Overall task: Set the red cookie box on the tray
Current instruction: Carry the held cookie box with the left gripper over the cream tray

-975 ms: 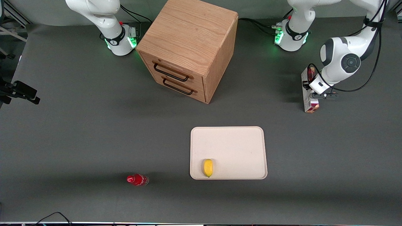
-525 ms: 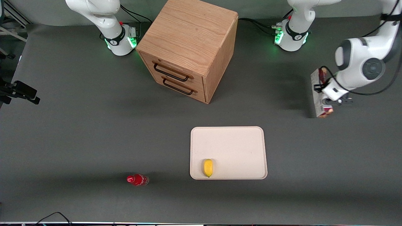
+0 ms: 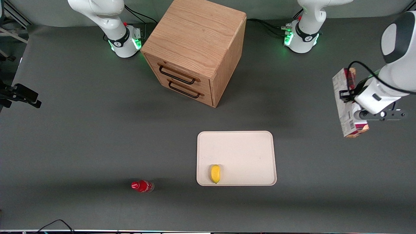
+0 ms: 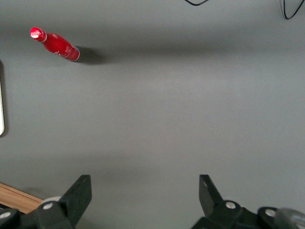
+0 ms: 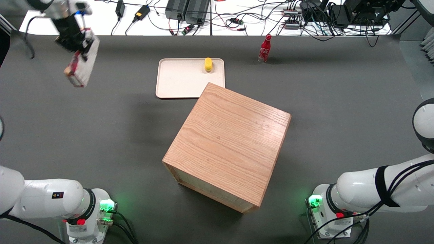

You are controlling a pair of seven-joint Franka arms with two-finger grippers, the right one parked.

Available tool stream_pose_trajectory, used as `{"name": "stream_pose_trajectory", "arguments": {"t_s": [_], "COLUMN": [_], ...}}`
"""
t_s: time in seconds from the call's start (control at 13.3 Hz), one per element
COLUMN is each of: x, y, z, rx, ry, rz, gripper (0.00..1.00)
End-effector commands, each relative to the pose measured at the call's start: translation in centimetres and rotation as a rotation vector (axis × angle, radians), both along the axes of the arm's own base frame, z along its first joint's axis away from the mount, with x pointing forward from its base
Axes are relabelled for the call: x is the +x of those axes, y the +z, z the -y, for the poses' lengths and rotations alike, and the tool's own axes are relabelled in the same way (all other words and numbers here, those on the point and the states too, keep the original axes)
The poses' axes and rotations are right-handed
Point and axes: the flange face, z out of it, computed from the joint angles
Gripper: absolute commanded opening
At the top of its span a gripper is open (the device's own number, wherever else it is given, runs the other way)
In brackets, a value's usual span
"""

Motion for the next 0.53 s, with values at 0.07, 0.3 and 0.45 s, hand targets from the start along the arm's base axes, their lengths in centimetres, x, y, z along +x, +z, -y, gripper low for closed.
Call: {"name": "stream_pose_trajectory", "arguments": {"t_s": [0.07, 0.3, 0.45], "x": [5.5, 8.8, 10.4], "y": [-4.7, -11.3, -17.2], "z": [10.2, 14.3, 15.5], "rx": [-0.062, -0.130, -0.153], "ry": [0.108, 0.170, 0.168], "rz": [-0.046, 0.005, 0.028], "gripper": [0.00, 0.00, 0.00]}}
